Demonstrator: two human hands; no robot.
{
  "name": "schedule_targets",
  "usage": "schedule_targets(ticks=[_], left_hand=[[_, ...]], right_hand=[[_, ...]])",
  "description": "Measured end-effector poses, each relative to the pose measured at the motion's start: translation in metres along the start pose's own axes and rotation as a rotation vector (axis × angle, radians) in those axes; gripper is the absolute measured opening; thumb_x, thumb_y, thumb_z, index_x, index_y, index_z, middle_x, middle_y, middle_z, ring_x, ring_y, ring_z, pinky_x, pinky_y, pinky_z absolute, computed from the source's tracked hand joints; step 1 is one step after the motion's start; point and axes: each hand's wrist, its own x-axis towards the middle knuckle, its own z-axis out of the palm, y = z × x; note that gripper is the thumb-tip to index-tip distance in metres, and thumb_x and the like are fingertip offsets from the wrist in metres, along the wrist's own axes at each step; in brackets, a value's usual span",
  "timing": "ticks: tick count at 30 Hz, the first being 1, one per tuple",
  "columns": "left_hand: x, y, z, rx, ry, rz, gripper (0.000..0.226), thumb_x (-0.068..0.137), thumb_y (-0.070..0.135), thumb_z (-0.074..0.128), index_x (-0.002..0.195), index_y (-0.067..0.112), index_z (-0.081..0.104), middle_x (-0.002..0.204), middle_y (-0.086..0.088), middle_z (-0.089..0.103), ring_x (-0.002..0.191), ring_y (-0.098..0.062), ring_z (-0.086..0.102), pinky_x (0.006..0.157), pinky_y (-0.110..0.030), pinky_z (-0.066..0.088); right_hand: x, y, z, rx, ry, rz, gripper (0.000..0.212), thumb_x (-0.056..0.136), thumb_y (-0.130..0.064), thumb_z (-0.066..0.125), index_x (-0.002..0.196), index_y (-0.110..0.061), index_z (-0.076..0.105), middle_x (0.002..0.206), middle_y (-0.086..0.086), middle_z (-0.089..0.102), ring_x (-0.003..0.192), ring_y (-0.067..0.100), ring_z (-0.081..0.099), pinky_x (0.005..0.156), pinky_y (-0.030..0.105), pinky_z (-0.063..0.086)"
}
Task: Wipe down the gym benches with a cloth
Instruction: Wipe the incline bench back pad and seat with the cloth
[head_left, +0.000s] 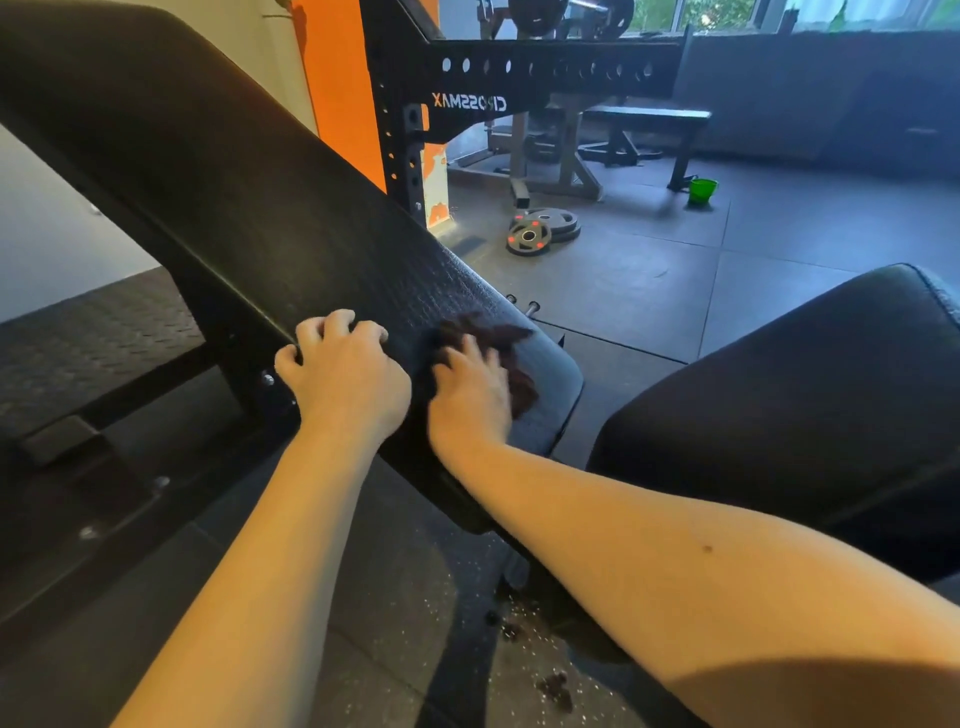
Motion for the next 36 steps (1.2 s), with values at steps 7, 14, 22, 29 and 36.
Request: schedule_targets(ticks=[7,14,22,29,36], left_hand=[[0.001,-0.011,-0.009,-0.273,0.180,-0.018,0.034,0.098,0.004,0.054,0.124,0.020,0.068,0.140,-0.004,0.054,0.139,-0.029,0.034,0.106,-0.057,0.036],[-0.001,-0.016,-0.010,-0.297,0.163,-0.020,0.026,0.099,0.015,0.057,0.120,0.024,0.068,0.138,-0.001,0.057,0.137,-0.025,0.037,0.107,-0.051,0.035],[0.000,-0.015,-0.015,-0.175,0.060,-0.032,0.028,0.103,0.021,0.053,0.127,0.029,0.064,0.135,-0.001,0.060,0.136,-0.026,0.040,0.111,-0.048,0.029],[-0.005,-0.009,-0.022,-0.460,-0.077,0.134,0.034,0.100,0.029,0.059,0.134,0.034,0.060,0.141,0.008,0.057,0.136,-0.017,0.046,0.115,-0.038,0.034],[-0.004,-0.018,-0.039,-0.564,-0.324,0.182,0.052,0.099,0.021,0.064,0.149,0.026,0.050,0.140,0.010,0.059,0.128,-0.005,0.052,0.092,-0.013,0.037]], right_hand=[[-0.011,0.013,-0.002,-0.019,-0.058,-0.182,0.042,0.105,-0.021,0.048,0.146,-0.028,0.050,0.166,-0.002,0.027,0.156,0.022,0.012,0.127,0.052,0.007],[-0.028,0.057,-0.023,0.177,-0.022,0.390,0.048,0.104,-0.017,0.047,0.152,-0.025,0.043,0.169,0.000,0.015,0.156,0.030,0.005,0.125,0.060,0.005],[-0.043,-0.022,-0.013,0.389,-0.113,0.089,0.037,0.109,-0.033,0.040,0.144,-0.031,0.053,0.155,-0.007,0.046,0.148,0.020,0.033,0.123,0.045,0.027],[-0.025,-0.041,-0.065,1.005,-0.010,0.370,0.035,0.108,-0.037,0.043,0.100,-0.018,0.071,0.096,0.005,0.068,0.093,0.011,0.063,0.078,0.025,0.050],[-0.027,-0.038,-0.074,1.253,-0.328,0.440,0.035,0.103,-0.043,0.052,0.092,-0.017,0.073,0.086,0.001,0.078,0.097,0.022,0.072,0.098,0.042,0.055]])
